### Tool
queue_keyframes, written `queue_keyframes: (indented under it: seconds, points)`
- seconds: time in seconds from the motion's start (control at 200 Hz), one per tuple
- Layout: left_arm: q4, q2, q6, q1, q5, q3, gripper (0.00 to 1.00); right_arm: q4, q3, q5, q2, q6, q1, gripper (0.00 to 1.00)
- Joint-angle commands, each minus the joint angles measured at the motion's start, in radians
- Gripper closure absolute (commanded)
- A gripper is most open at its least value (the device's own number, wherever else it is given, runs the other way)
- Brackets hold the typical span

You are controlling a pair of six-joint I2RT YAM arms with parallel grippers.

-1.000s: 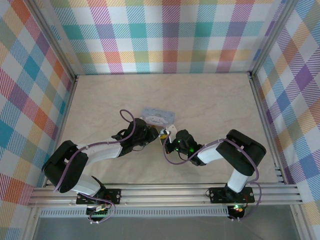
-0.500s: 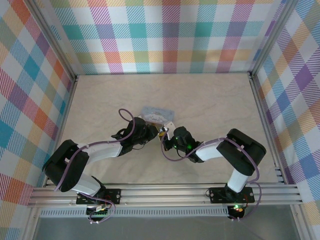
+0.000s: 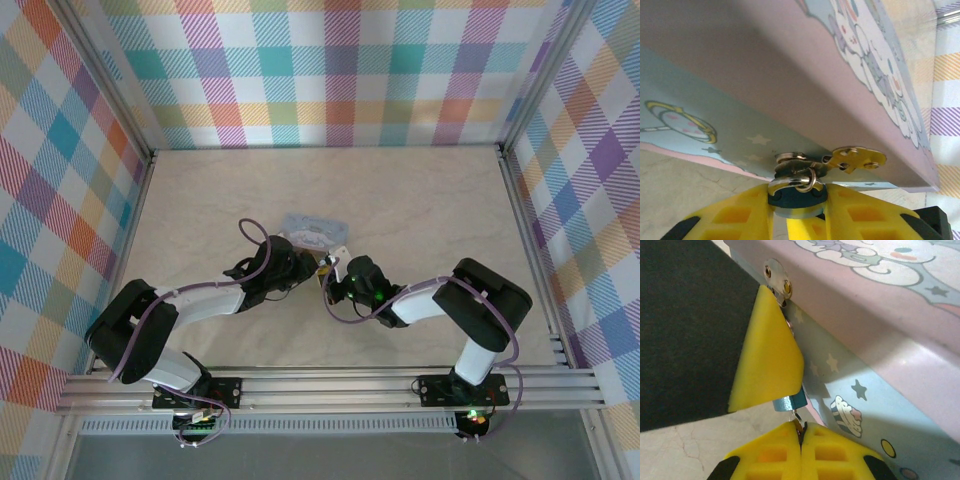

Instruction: Unlock the padlock with the key

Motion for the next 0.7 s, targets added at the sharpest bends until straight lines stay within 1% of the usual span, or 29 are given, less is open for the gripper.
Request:
queue_keyframes:
  seconds: [0.0, 0.24, 0.4, 0.58, 0.695]
  points:
    - [-0.025, -0.048, 0.014, -0.022, 0.034, 0.016, 0.65, 0.028, -0.012, 0.014, -0.015, 0.052, 0.004, 1.00]
    - [-0.092, -0.122, 0.035, -0.012, 0.008, 0.024, 0.45, -0.052, 0.018, -0.027, 0.013, 0.106, 0.005, 1.00]
    - [-0.164, -0.189, 0.025, 0.014, -0.011, 0.005, 0.35, -0.114, 0.046, -0.088, 0.024, 0.168, 0.004, 1.00]
    - [-0.095, -0.238, -0.044, 0.055, 0.032, -0.077, 0.34, -0.223, 0.072, -0.114, 0.005, 0.253, 0.004, 1.00]
    - [-0.029, -0.238, -0.080, 0.066, 0.059, -0.111, 0.36, -0.288, 0.095, -0.131, -0.017, 0.308, 0.004, 1.00]
